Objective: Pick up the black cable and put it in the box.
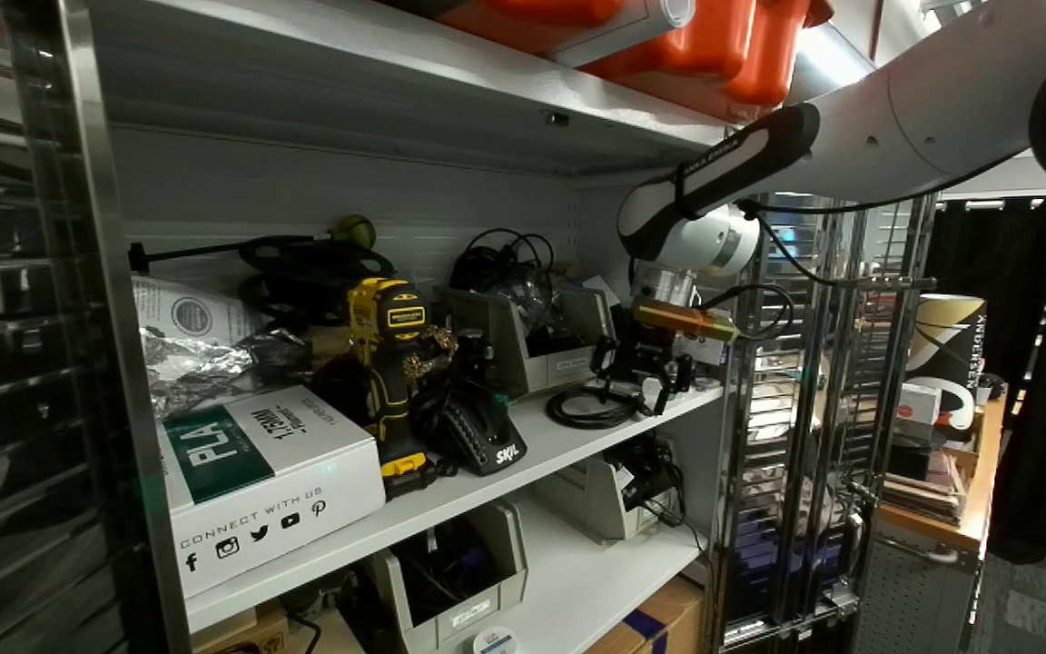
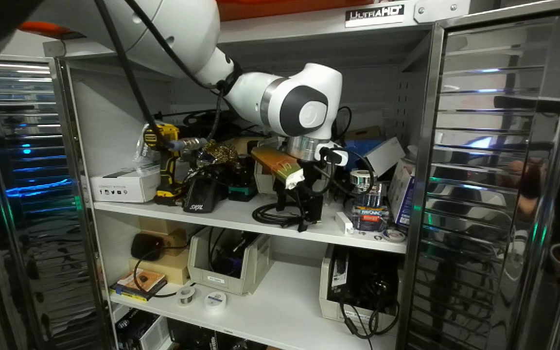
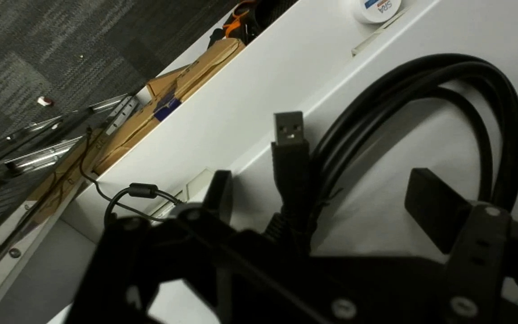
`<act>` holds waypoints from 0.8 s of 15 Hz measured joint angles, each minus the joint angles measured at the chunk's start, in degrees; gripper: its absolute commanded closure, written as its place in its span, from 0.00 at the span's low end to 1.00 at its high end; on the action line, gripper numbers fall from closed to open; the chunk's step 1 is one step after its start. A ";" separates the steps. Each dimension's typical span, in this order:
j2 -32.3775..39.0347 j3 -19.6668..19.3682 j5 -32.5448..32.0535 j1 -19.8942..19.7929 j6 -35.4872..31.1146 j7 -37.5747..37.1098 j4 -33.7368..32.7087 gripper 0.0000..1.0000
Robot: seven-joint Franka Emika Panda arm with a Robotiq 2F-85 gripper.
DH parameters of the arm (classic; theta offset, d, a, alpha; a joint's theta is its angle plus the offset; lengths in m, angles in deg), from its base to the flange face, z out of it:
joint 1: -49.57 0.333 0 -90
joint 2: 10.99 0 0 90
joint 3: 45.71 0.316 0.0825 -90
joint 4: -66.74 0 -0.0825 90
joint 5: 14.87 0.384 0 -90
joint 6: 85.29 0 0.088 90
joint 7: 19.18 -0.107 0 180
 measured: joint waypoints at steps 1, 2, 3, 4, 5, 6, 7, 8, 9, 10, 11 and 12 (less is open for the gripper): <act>0.25 0.01 -0.64 0.12 0.72 -0.29 -0.61 0.42; 0.35 0.01 -1.19 0.26 1.26 -0.70 -0.97 0.49; 0.35 0.01 -1.79 0.40 1.63 -1.14 -1.17 0.58; 0.35 0.01 -2.40 0.56 1.93 -1.72 -1.33 0.65; 0.34 0.01 -2.96 0.72 2.24 -2.31 -1.44 0.73; 0.33 0.01 -3.47 0.89 2.51 -2.85 -1.48 0.80; 0.31 0.00 -4.22 1.05 2.80 -3.42 -1.49 0.82; 0.27 -0.02 -4.87 1.20 3.03 -4.05 -1.52 0.83; 0.16 -0.02 -5.29 1.38 3.24 -4.63 -1.57 0.83; 0.10 -0.03 -5.76 1.59 3.32 -5.34 -1.57 0.82; 0.04 -0.05 -6.33 1.81 3.33 -6.06 -1.54 0.83; -0.08 -0.09 -6.77 2.00 3.33 -6.75 -1.41 0.82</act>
